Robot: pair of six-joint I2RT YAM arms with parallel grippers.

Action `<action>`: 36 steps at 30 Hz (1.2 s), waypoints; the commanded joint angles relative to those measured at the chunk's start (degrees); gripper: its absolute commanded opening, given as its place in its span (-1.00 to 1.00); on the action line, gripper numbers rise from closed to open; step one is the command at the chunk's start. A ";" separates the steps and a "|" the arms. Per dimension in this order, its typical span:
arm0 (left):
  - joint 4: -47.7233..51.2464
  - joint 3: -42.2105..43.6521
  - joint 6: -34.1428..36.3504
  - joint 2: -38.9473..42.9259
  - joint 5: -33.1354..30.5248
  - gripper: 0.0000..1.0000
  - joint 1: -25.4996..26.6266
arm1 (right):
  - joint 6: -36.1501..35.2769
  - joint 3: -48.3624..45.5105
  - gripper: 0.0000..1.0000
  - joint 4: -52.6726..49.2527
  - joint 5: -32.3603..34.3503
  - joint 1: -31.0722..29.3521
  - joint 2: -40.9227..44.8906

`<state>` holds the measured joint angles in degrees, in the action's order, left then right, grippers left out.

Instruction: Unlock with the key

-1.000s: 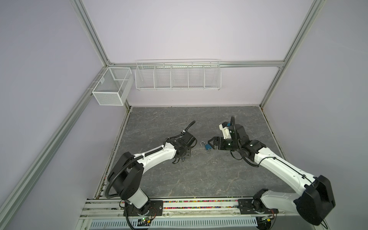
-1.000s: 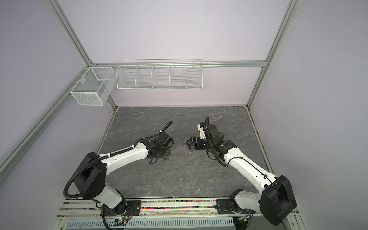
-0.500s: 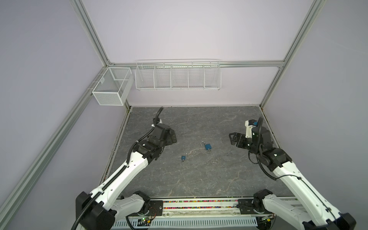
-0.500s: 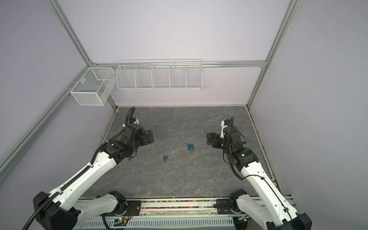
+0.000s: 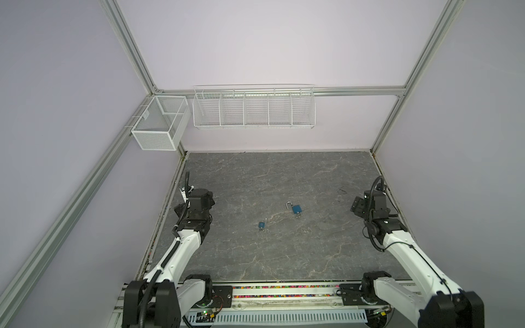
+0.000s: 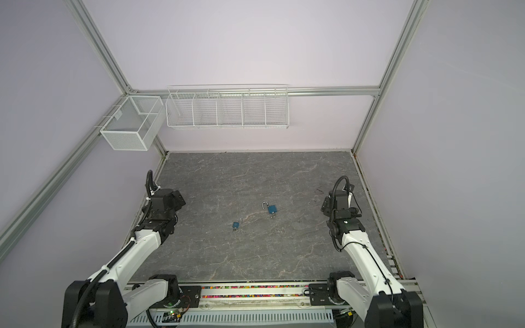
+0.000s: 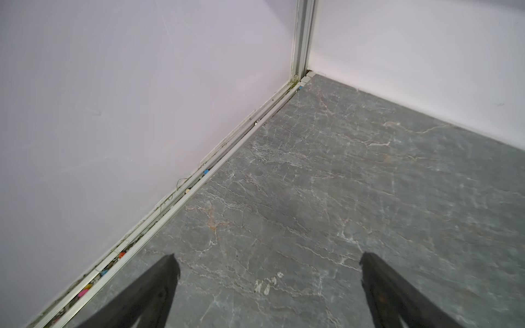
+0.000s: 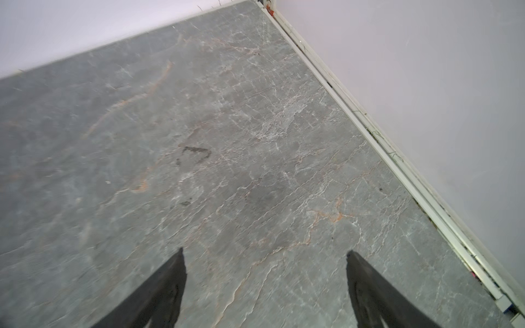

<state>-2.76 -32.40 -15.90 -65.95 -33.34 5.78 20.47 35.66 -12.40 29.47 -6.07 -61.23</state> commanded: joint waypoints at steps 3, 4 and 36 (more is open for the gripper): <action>-24.06 4.75 7.89 -6.38 1.91 0.99 -0.33 | -11.14 -3.60 0.78 22.02 2.88 1.21 -9.24; -28.11 6.10 8.47 -7.08 3.49 0.99 -0.33 | -12.56 -4.51 0.78 26.08 1.39 1.31 -10.75; -50.33 10.30 13.84 -23.09 12.64 0.99 -1.09 | -21.96 -13.51 0.78 61.54 -21.15 5.23 -26.29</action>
<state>-51.18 -22.59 -2.72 -88.53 -20.12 5.13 -0.08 21.69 47.48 9.06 -0.89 -88.09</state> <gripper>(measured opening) 0.993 0.887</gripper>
